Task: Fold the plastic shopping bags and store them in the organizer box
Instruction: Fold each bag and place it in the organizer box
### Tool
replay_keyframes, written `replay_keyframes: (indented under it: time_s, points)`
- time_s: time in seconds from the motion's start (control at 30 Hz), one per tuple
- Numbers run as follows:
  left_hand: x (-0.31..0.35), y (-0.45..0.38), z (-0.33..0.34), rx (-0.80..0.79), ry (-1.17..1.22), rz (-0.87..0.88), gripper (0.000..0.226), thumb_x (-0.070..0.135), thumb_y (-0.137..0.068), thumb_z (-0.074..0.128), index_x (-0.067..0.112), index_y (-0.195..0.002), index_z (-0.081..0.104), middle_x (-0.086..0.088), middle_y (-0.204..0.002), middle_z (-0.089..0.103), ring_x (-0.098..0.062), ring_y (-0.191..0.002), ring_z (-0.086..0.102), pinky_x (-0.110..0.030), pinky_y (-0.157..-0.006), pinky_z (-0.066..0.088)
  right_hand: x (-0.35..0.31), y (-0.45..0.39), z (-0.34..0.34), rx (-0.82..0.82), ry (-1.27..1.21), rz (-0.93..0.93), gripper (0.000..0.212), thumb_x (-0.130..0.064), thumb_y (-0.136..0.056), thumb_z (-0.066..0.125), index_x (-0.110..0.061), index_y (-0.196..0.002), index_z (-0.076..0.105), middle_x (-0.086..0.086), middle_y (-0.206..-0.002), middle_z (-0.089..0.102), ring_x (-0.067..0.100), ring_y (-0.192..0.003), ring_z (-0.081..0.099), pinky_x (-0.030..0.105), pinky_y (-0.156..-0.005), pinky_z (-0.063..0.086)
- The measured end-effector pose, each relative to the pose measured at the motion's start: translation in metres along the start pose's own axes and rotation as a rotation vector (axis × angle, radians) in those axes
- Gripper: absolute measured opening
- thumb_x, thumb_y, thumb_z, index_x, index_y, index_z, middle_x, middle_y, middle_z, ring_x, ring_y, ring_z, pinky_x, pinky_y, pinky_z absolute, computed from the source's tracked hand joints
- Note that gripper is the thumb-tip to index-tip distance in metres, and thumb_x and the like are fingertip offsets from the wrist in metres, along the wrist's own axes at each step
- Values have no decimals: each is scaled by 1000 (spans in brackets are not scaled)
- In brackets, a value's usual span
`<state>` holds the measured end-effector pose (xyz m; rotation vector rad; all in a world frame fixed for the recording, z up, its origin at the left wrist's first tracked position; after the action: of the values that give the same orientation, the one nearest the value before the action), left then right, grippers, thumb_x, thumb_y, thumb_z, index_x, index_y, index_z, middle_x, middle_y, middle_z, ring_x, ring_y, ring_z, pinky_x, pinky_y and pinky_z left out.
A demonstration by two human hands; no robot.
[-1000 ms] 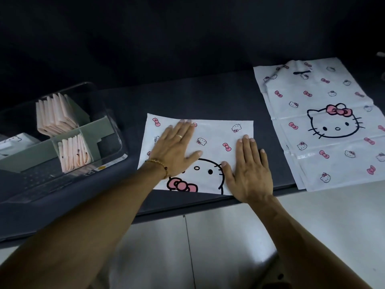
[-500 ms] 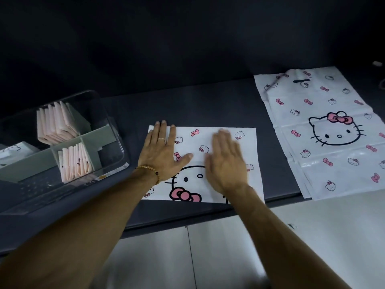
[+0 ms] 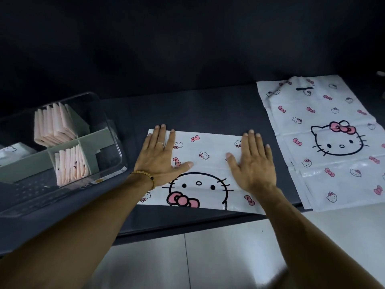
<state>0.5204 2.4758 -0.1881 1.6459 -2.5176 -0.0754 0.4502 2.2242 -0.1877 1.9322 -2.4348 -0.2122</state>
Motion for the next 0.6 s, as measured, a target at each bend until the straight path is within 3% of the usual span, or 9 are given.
replay_keyframes:
  time_s: [0.1,0.17,0.27,0.33,0.47,0.53,0.6]
  points:
    - [-1,0,-4,-105,-4,31,125,98,-59,14,17,-150,-11,-14,-157,-19,-26,-143,-23,-43,-118,-7,6,-1,-1,2,-7,11,83,-66,-91,4,-12,-154,-3,5,-162,-6,20,-149,-7,43,-120,-2]
    - [4,8,-13,-119,35,113,111,89,-71,27,19,-152,-4,-12,-158,-16,-26,-144,-21,-44,-118,-6,6,-1,-1,-16,-7,7,82,-65,-92,7,-12,-154,-3,5,-162,-5,20,-149,-7,43,-120,-2]
    - [26,40,-28,16,82,347,71,61,-86,44,25,-146,32,-8,-153,27,-23,-145,11,-40,-117,14,3,2,-8,-36,-20,4,79,-61,-95,14,-11,-154,0,7,-162,-5,22,-149,-7,44,-120,-2]
    - [36,67,-27,20,114,401,62,60,-84,48,28,-137,44,-5,-137,45,-23,-133,30,-36,-108,26,-5,9,-17,-15,-10,-18,71,-52,-99,22,-8,-153,8,11,-162,-1,26,-149,-4,46,-119,0]
    - [35,88,-17,-71,84,338,76,72,-79,46,29,-140,36,-7,-142,34,-25,-134,24,-36,-111,23,-32,60,-36,83,-205,-177,49,-38,-94,48,-7,-131,53,15,-145,44,31,-138,35,44,-112,27]
    - [34,87,-16,-86,60,334,81,75,-76,46,30,-142,33,-8,-145,31,-25,-137,19,-37,-113,21,-41,94,-36,75,-219,-333,51,-42,-83,56,-8,-121,61,13,-130,58,32,-124,51,44,-104,39]
    - [34,86,-16,-101,44,333,82,76,-76,46,31,-143,31,-8,-145,32,-24,-137,18,-38,-112,21,-41,115,-29,-23,-126,-433,59,-48,-80,60,-12,-127,58,11,-137,54,30,-129,48,42,-107,36]
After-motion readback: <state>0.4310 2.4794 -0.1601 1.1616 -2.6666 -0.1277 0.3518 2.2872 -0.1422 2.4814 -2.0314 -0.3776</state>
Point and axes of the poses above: each hand's wrist, its own y-axis away from the middle knuckle, its own z-axis out of the palm, x = y × z, the point moved 4 cm from there along -y, towards the middle knuckle
